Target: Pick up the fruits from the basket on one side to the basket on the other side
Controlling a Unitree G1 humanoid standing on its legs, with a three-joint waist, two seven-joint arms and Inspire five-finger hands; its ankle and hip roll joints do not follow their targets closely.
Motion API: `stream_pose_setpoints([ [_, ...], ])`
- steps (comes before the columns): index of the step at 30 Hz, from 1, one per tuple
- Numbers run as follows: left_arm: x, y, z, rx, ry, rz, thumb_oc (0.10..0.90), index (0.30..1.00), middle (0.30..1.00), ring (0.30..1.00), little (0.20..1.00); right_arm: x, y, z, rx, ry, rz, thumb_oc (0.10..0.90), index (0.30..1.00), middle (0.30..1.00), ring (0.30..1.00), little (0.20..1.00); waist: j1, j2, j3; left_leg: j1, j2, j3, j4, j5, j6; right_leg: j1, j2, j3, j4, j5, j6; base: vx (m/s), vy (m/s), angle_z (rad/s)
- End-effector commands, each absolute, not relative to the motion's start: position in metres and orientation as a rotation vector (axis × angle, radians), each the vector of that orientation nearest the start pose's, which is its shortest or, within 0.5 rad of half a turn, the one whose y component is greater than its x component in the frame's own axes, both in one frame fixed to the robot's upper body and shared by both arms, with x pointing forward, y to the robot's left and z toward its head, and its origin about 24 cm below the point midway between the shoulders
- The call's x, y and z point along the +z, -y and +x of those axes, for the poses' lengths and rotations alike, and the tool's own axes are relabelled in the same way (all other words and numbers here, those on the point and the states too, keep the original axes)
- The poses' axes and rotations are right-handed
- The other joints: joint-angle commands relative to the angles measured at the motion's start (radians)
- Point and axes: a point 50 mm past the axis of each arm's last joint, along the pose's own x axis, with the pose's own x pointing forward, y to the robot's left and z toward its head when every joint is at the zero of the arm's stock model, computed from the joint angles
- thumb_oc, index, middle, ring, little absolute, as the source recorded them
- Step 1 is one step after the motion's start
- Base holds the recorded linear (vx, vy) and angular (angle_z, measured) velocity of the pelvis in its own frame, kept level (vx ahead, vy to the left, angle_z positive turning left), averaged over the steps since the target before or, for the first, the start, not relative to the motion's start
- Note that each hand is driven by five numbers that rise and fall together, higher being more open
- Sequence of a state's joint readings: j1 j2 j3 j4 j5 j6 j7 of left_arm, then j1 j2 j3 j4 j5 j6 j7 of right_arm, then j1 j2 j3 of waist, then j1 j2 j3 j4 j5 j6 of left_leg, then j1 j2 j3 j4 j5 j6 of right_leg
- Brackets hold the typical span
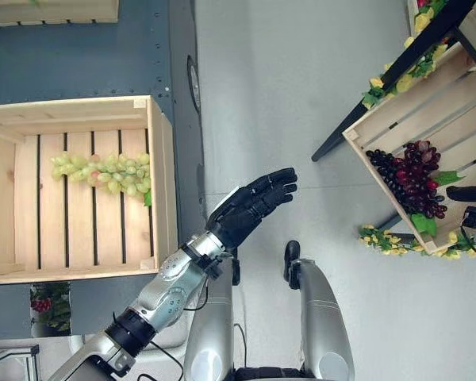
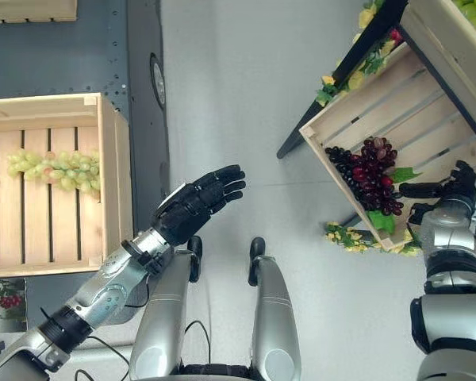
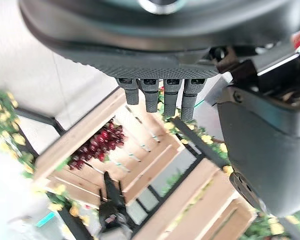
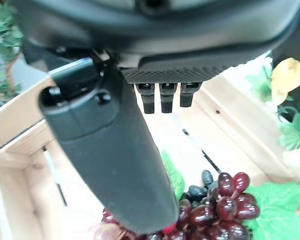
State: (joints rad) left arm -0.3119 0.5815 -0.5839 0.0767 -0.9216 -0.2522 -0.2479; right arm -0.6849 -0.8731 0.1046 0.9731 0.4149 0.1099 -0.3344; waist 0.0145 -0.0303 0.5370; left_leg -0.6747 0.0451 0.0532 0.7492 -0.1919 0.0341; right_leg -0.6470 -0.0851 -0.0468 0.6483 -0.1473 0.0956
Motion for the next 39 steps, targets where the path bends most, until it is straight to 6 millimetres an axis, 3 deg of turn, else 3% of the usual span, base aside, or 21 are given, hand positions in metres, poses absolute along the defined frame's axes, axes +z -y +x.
stream_pose_setpoints([
  [1,0.123,-0.106,0.271,-0.728,0.319,-0.228,0.800,0.900,0.900,0.900,0.900,0.178,0.389,0.318,-0.747,0.021,-0.577,0.800,0.900,0.900,0.900,0.900,-0.017,-0.022,-0.017,0.130,-0.059,0.082,-0.087,-0.101,0.041,0.085,0.065,-0.088,-0.027,-0.002,-0.082,0.00,0.117,-0.16],
  [6,0.124,-0.112,0.277,-0.618,0.345,-0.130,0.800,0.900,0.900,0.900,0.900,0.157,0.353,0.324,-0.617,0.076,-0.633,0.800,0.900,0.900,0.900,0.900,-0.034,-0.012,-0.017,0.148,-0.065,0.104,-0.135,-0.083,0.040,0.091,0.059,-0.085,-0.067,0.008,-0.073,0.00,0.070,-0.07],
  [10,0.127,-0.119,0.283,-0.541,0.367,-0.005,0.800,0.900,0.900,0.900,0.900,0.127,0.322,0.322,-0.560,0.101,-0.462,0.800,0.900,0.900,0.900,0.900,-0.046,0.001,-0.017,0.177,-0.070,0.124,-0.184,-0.065,0.036,0.113,0.059,-0.077,-0.125,0.023,-0.063,0.01,0.053,-0.07],
  [12,0.129,-0.120,0.284,-0.509,0.388,0.037,0.800,0.900,0.900,0.900,0.900,0.123,0.316,0.323,-0.542,0.105,-0.447,0.800,0.900,0.900,0.900,0.900,-0.048,0.003,-0.017,0.178,-0.071,0.125,-0.192,-0.060,0.034,0.114,0.059,-0.076,-0.134,0.027,-0.062,0.01,0.056,-0.06],
  [13,0.139,-0.125,0.290,-0.430,0.456,0.117,0.800,0.900,0.900,0.900,0.900,0.116,0.298,0.325,-0.493,0.115,-0.428,0.800,0.900,0.900,0.900,0.900,-0.053,0.004,-0.017,0.193,-0.072,0.126,-0.210,-0.053,0.032,0.125,0.059,-0.075,-0.153,0.030,-0.059,0.01,0.057,-0.10],
  [18,0.169,-0.140,0.295,-0.231,0.638,0.252,0.800,0.900,0.900,0.900,0.900,0.098,0.263,0.320,-0.393,0.154,-0.418,0.800,0.900,0.900,0.900,0.900,-0.058,0.004,-0.017,0.219,-0.076,0.134,-0.244,-0.038,0.029,0.146,0.055,-0.079,-0.172,0.028,-0.061,0.02,0.032,-0.09],
  [23,0.196,-0.172,0.294,0.041,0.795,0.343,0.800,0.900,0.900,0.900,0.900,0.087,0.253,0.308,-0.343,0.174,-0.468,0.800,0.900,0.900,0.900,0.900,-0.045,0.007,-0.017,0.241,-0.085,0.123,-0.271,-0.024,0.023,0.169,0.040,-0.093,-0.179,0.021,-0.064,0.03,-0.007,0.02],
  [29,0.207,-0.217,0.285,0.460,0.962,0.578,0.800,0.900,0.900,0.900,0.900,0.081,0.248,0.304,-0.304,0.157,-0.457,0.800,0.900,0.900,0.900,0.900,-0.018,0.012,-0.017,0.247,-0.092,0.094,-0.268,-0.021,0.013,0.182,0.017,-0.124,-0.158,0.002,-0.075,0.04,-0.010,0.14],
  [36,0.190,-0.259,0.275,0.853,0.973,0.511,0.800,0.900,0.900,0.900,0.900,0.062,0.241,0.297,-0.266,0.106,-0.471,0.800,0.900,0.900,0.900,0.900,0.007,0.008,-0.017,0.238,-0.097,0.063,-0.259,-0.011,0.005,0.181,-0.004,-0.151,-0.136,-0.009,-0.084,0.03,0.002,0.10],
  [39,0.181,-0.280,0.280,0.929,0.886,0.659,0.800,0.900,0.900,0.900,0.900,0.061,0.239,0.300,-0.247,0.087,-0.490,0.800,0.900,0.900,0.900,0.900,0.012,0.010,-0.017,0.237,-0.093,0.058,-0.265,0.001,-0.003,0.180,-0.009,-0.160,-0.136,-0.010,-0.086,0.00,0.026,0.15],
])
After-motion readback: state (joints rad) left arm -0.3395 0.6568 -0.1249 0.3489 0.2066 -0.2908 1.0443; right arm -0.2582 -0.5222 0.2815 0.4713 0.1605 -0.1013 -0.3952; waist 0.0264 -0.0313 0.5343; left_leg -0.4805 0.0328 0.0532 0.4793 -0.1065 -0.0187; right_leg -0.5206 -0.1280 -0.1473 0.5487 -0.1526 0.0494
